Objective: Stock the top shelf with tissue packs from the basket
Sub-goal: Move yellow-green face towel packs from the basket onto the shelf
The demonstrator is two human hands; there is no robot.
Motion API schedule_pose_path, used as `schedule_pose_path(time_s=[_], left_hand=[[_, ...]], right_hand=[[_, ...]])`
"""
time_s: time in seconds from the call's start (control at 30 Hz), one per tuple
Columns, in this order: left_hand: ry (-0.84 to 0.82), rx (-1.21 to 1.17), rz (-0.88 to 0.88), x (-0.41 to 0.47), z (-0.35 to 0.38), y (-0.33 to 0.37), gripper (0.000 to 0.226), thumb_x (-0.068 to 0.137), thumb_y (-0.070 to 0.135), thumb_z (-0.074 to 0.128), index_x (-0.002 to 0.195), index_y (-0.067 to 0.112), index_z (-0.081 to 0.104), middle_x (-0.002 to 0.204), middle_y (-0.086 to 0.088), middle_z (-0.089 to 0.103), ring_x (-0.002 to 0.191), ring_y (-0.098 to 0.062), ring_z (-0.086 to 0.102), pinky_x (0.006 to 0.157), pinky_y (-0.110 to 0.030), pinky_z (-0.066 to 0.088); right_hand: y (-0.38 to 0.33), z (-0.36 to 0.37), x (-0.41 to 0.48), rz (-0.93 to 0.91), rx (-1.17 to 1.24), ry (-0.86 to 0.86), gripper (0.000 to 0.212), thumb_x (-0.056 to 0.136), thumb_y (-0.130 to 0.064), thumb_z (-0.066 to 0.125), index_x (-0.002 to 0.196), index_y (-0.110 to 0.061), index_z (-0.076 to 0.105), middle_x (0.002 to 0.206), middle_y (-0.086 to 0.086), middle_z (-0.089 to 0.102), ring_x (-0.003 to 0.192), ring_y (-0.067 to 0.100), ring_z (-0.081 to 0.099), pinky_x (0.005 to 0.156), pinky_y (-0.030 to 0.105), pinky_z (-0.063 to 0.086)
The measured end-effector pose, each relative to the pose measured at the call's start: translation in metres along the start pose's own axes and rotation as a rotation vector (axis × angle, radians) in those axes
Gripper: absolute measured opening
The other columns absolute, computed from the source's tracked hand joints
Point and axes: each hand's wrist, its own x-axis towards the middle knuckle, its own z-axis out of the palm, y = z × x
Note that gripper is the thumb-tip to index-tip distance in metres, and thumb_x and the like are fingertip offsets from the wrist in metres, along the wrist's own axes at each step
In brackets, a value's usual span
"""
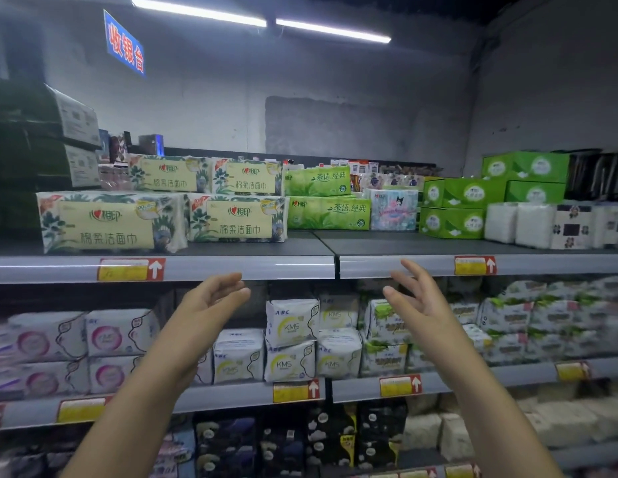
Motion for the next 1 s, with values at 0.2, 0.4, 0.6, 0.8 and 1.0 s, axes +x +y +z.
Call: schedule_pose_path(time_s=[0.2, 0.4, 0.6, 0.8, 1.0], left_hand=[[0.039, -0.044, 0.005, -0.009, 0.01, 0.001, 0.033, 0.096, 0.025, 0.056, 0.128, 0.023, 0.057, 0.116, 0.018, 0.059, 0.112, -0.002, 0.052, 0.101, -0.028, 0.037], [0.078, -0.045, 0.001, -0.012, 0.029, -0.003, 0.031, 0.095, 0.027, 0.057, 0.125, 0.026, 0.058, 0.116, 0.021, 0.057, 0.101, 0.013, 0.047, 0.095, -0.025, 0.034], [0.091, -0.055, 0.024, 0.003, 0.074, 0.003, 0.024, 0.093, 0.029, 0.057, 0.116, 0.034, 0.059, 0.118, 0.021, 0.059, 0.106, 0.01, 0.049, 0.102, -0.028, 0.035], [0.126, -0.075, 0.041, 0.019, 0.109, 0.001, 0.018, 0.092, 0.032, 0.06, 0.107, 0.04, 0.061, 0.122, 0.013, 0.063, 0.118, -0.006, 0.055, 0.105, -0.031, 0.038], [0.148, -0.05, 0.036, 0.033, 0.124, 0.001, 0.025, 0.094, 0.03, 0.057, 0.119, 0.031, 0.059, 0.12, 0.014, 0.061, 0.103, 0.01, 0.051, 0.081, -0.014, 0.035]], right_hand=[[0.005, -0.011, -0.011, 0.035, 0.002, 0.045, 0.057, 0.092, -0.038, 0.052, 0.143, -0.039, 0.027, 0.141, -0.016, 0.04, 0.117, 0.004, 0.045, 0.09, 0.029, 0.037], [0.027, -0.024, -0.002, 0.041, 0.01, -0.006, 0.057, 0.093, -0.038, 0.05, 0.145, -0.035, 0.027, 0.142, -0.017, 0.038, 0.104, -0.012, 0.045, 0.076, 0.012, 0.038], [0.046, -0.064, 0.025, 0.01, 0.018, -0.063, 0.059, 0.091, -0.039, 0.052, 0.144, -0.039, 0.025, 0.146, -0.017, 0.035, 0.131, 0.004, 0.037, 0.085, 0.015, 0.038], [0.053, -0.098, 0.055, -0.026, 0.052, -0.089, 0.06, 0.092, -0.037, 0.051, 0.146, -0.036, 0.025, 0.142, -0.018, 0.037, 0.127, 0.003, 0.038, 0.093, 0.026, 0.034], [0.07, -0.099, 0.068, -0.025, 0.058, -0.081, 0.057, 0.09, -0.038, 0.052, 0.143, -0.037, 0.029, 0.142, -0.02, 0.038, 0.127, 0.0, 0.036, 0.098, 0.025, 0.033]])
